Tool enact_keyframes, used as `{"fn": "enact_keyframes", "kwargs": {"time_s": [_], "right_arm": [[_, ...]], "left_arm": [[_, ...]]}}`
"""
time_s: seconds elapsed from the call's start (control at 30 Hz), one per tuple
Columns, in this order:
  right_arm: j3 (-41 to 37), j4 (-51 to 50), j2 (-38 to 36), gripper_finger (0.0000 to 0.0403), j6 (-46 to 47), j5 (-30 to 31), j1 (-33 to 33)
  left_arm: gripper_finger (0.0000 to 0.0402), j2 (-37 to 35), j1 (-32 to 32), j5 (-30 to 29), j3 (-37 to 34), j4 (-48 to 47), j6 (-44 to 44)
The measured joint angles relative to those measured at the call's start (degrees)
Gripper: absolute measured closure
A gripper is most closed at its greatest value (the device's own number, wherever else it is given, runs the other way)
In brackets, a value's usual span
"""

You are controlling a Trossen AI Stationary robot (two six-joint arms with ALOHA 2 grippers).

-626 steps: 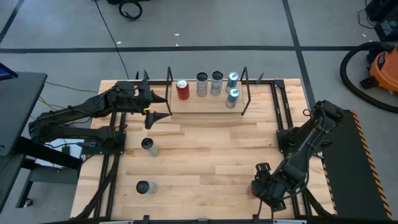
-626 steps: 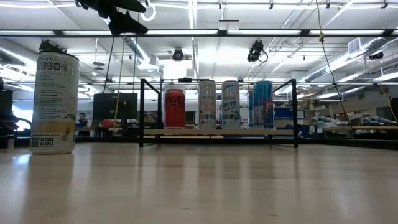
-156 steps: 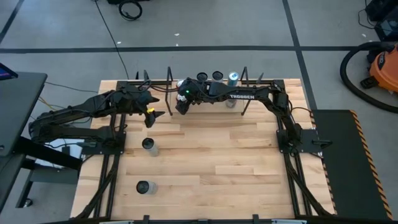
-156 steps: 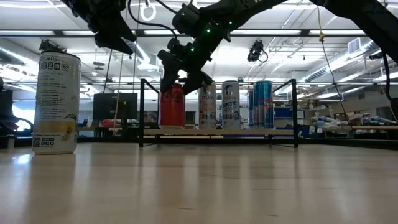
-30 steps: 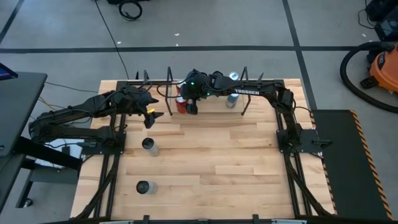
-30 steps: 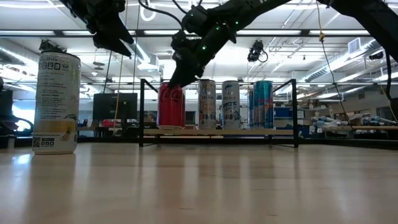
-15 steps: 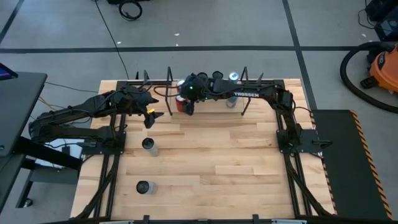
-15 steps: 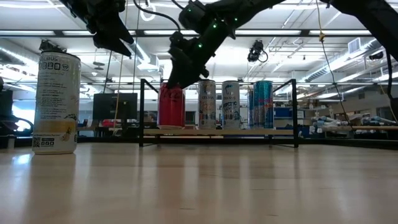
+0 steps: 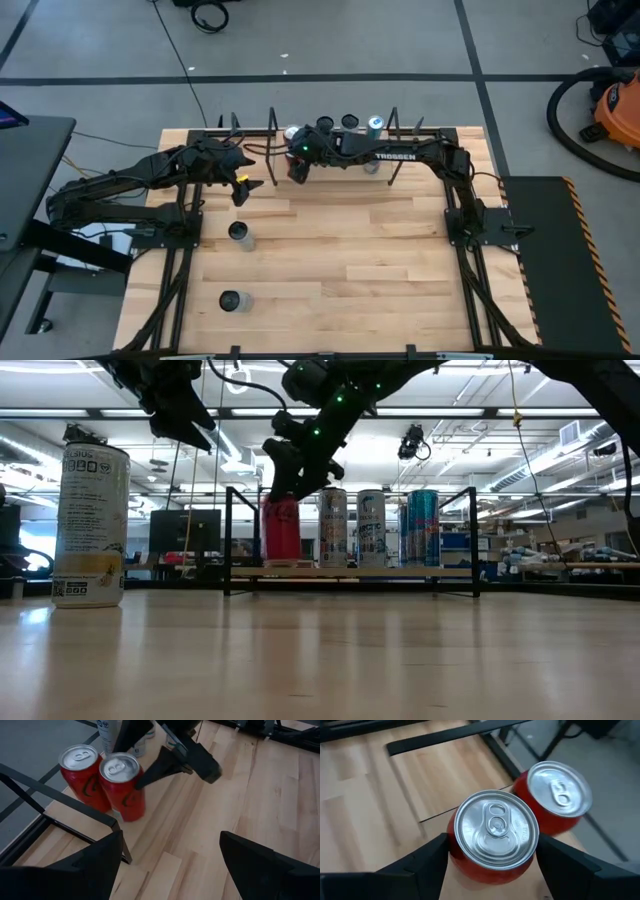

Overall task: Place canned beverage on shelf
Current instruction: Put the red soda can on the shelf

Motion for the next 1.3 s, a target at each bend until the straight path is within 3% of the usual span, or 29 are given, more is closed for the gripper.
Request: {"fn": "enact_keyframes", "kwargs": {"time_s": [1.3], "right_arm": [[0.2, 0.7, 1.8, 0.0118, 3.8, 1.7, 1.1]], "left_arm": [[0.0070, 0.0, 0.0, 0.0, 0.0, 0.6, 0.2]]}}
